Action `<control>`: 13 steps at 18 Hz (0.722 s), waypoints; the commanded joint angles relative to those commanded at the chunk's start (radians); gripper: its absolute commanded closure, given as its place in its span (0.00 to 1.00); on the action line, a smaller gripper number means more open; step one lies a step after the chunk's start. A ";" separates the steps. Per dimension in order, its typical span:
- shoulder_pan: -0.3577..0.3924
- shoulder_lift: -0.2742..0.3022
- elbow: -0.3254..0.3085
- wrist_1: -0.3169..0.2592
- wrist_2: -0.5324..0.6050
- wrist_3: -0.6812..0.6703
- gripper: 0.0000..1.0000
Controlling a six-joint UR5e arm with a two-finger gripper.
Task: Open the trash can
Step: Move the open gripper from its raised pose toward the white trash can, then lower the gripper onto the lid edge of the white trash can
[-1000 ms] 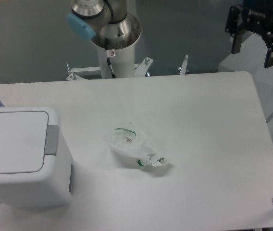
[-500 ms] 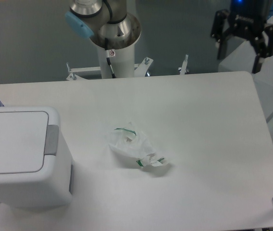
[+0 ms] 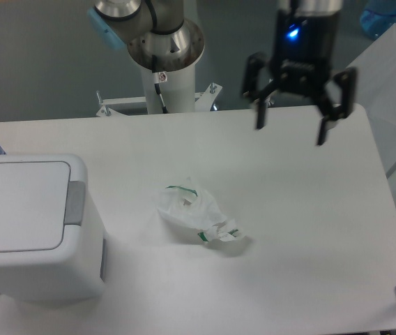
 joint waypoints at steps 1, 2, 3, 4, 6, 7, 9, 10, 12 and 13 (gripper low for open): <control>-0.011 0.002 -0.012 0.005 -0.001 -0.020 0.00; -0.025 0.000 -0.017 0.006 -0.003 -0.036 0.00; -0.049 0.000 -0.023 0.006 -0.005 -0.045 0.00; -0.069 0.002 -0.034 0.006 -0.006 -0.065 0.00; -0.107 0.002 -0.054 0.009 -0.006 -0.149 0.00; -0.127 -0.003 -0.054 0.015 -0.006 -0.195 0.00; -0.167 -0.012 -0.065 0.054 -0.008 -0.255 0.00; -0.184 -0.017 -0.074 0.073 -0.008 -0.279 0.00; -0.212 -0.023 -0.100 0.115 -0.006 -0.307 0.00; -0.216 -0.025 -0.104 0.135 -0.009 -0.319 0.00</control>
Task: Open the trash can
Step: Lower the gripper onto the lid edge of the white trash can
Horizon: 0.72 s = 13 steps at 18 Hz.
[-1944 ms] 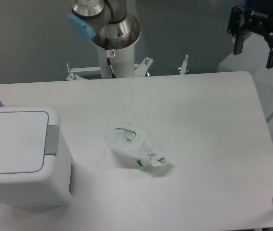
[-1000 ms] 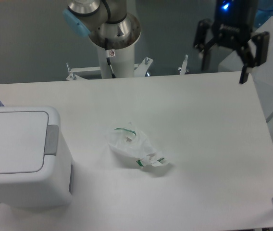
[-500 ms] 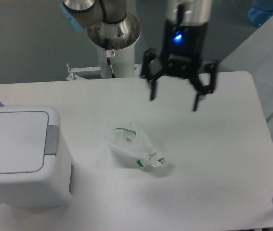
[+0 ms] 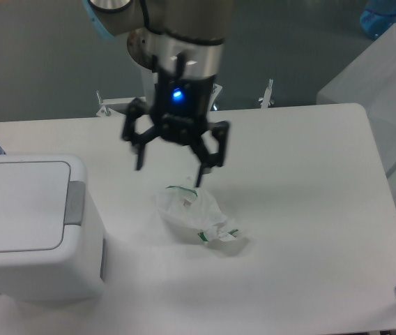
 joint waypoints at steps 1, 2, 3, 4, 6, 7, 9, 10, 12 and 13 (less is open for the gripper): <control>-0.012 -0.005 0.000 0.005 0.000 -0.024 0.00; -0.023 -0.009 0.000 0.005 0.001 -0.057 0.00; -0.026 -0.011 -0.003 0.005 0.000 -0.086 0.00; -0.029 -0.011 -0.006 0.008 0.000 -0.115 0.00; -0.040 -0.009 -0.021 0.011 0.001 -0.153 0.00; -0.040 -0.009 -0.028 0.011 0.002 -0.158 0.00; -0.054 -0.011 -0.034 0.011 0.001 -0.161 0.00; -0.054 -0.011 -0.034 0.011 0.000 -0.166 0.00; -0.057 -0.015 -0.034 0.011 -0.002 -0.180 0.00; -0.060 -0.018 -0.032 0.012 -0.002 -0.183 0.00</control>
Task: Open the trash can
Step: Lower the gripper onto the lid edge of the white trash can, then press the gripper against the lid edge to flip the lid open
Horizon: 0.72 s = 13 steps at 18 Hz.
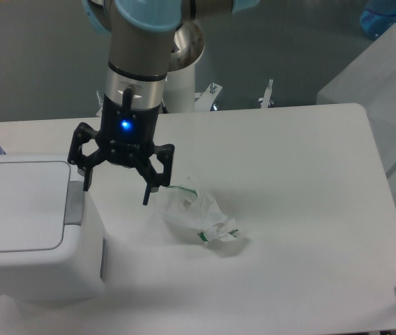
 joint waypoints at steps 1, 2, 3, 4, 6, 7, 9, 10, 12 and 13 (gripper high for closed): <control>-0.006 -0.008 0.000 0.014 0.000 -0.002 0.00; -0.014 -0.014 0.000 0.031 0.000 -0.006 0.00; -0.020 -0.021 0.000 0.046 0.002 -0.026 0.00; -0.023 -0.026 0.002 0.061 0.002 -0.053 0.00; -0.026 -0.032 0.000 0.087 0.000 -0.092 0.00; -0.026 -0.032 -0.002 0.087 0.002 -0.097 0.00; -0.028 -0.034 -0.011 0.087 0.002 -0.097 0.00; -0.032 -0.034 -0.014 0.090 0.002 -0.098 0.00; -0.037 -0.035 -0.014 0.092 0.002 -0.097 0.00; -0.035 -0.037 -0.014 0.092 0.002 -0.097 0.00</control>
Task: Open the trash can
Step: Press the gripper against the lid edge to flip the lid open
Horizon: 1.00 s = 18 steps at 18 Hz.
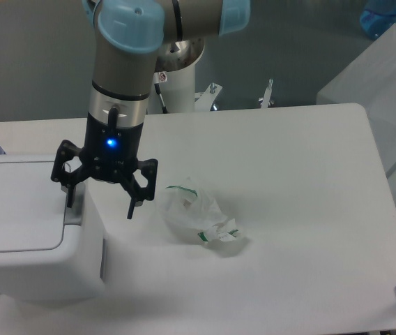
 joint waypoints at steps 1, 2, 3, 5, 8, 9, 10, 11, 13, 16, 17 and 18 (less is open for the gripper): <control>0.000 0.000 0.002 0.002 0.000 0.000 0.00; -0.002 0.000 0.002 0.002 0.002 0.000 0.00; 0.000 0.000 0.002 0.002 0.002 0.002 0.00; 0.000 0.000 0.002 0.002 0.002 0.003 0.00; 0.000 -0.002 -0.002 0.002 0.003 0.009 0.00; 0.000 0.000 -0.002 0.002 0.003 0.009 0.00; 0.000 0.000 -0.002 0.002 0.003 0.011 0.00; 0.000 -0.002 -0.005 0.002 0.005 0.011 0.00; 0.000 0.000 -0.012 0.002 0.005 0.012 0.00; 0.002 0.000 -0.014 0.002 0.006 0.009 0.00; 0.002 0.000 -0.015 0.002 0.008 0.009 0.00; 0.002 -0.002 -0.020 0.002 0.008 0.011 0.00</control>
